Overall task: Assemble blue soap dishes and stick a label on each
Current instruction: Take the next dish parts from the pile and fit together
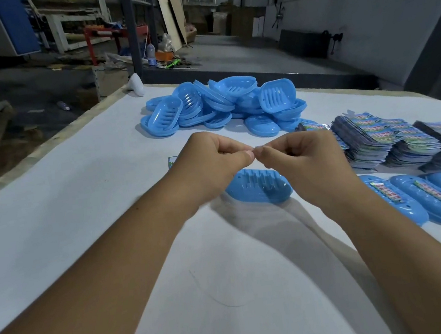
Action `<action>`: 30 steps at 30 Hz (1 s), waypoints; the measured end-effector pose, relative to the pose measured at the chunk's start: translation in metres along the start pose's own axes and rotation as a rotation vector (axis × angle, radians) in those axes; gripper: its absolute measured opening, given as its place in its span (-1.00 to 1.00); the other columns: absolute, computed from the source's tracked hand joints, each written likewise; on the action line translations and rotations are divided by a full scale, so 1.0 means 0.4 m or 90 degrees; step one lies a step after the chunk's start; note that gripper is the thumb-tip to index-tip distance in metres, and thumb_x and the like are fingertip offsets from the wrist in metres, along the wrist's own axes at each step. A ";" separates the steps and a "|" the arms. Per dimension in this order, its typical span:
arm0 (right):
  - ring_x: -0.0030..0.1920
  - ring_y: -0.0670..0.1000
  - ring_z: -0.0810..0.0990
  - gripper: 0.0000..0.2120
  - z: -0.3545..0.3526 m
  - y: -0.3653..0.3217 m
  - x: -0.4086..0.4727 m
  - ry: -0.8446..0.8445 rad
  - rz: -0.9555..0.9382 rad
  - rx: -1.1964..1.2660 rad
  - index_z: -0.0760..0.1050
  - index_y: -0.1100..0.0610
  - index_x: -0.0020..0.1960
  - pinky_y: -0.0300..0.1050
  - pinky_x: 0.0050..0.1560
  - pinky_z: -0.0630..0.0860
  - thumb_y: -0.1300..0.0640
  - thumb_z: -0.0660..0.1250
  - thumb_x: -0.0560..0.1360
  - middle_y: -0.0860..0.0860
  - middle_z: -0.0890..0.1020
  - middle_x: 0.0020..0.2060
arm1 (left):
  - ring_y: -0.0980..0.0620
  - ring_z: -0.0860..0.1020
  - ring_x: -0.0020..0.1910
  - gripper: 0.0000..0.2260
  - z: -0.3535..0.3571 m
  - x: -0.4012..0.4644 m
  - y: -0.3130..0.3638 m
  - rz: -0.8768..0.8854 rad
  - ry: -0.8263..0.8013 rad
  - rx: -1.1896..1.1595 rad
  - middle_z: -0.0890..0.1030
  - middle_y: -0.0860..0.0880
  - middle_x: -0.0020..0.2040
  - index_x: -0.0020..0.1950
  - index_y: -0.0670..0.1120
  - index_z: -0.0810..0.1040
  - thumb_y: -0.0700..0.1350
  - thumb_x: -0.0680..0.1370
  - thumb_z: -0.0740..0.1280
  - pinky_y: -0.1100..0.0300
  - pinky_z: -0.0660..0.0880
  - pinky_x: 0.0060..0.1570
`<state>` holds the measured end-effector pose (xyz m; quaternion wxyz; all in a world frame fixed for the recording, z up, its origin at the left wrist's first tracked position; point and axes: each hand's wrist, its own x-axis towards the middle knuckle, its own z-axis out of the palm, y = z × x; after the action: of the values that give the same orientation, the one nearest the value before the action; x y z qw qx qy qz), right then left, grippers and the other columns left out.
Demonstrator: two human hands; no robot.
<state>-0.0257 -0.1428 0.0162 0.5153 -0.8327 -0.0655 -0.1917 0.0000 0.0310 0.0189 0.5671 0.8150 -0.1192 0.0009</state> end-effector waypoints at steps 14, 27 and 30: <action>-0.45 -0.18 0.46 -0.81 -0.011 0.021 0.017 0.048 0.068 -0.064 0.69 -0.08 -0.29 -0.11 -0.25 0.49 -0.08 0.50 0.47 -0.09 0.64 -0.43 | 0.28 0.41 -0.63 -0.90 -0.006 0.012 -0.001 -0.028 0.081 -0.013 0.46 0.22 -0.60 -0.14 0.00 0.74 0.00 0.51 0.50 0.44 0.23 -0.67; -0.45 -0.08 0.34 -0.80 -0.019 0.026 0.024 0.019 0.154 -0.002 0.66 0.06 -0.30 -0.17 -0.43 0.30 -0.03 0.48 0.41 -0.07 0.49 -0.51 | 0.20 0.39 -0.61 -0.89 -0.002 0.030 -0.017 -0.078 0.061 -0.046 0.41 0.22 -0.62 -0.07 0.01 0.75 0.02 0.50 0.50 0.39 0.23 -0.64; -0.40 -0.02 0.34 -0.74 -0.022 0.031 0.027 0.019 0.176 0.005 0.61 0.21 -0.27 -0.11 -0.38 0.29 -0.01 0.43 0.34 0.00 0.49 -0.46 | 0.14 0.36 -0.60 -0.87 0.004 0.032 -0.023 -0.100 0.075 -0.030 0.38 0.22 -0.65 -0.10 0.02 0.73 0.06 0.47 0.52 0.31 0.23 -0.60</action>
<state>-0.0141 -0.1574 0.0136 0.5410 -0.8289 0.0567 -0.1308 0.0139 0.0302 0.0115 0.5907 0.8066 -0.0215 0.0015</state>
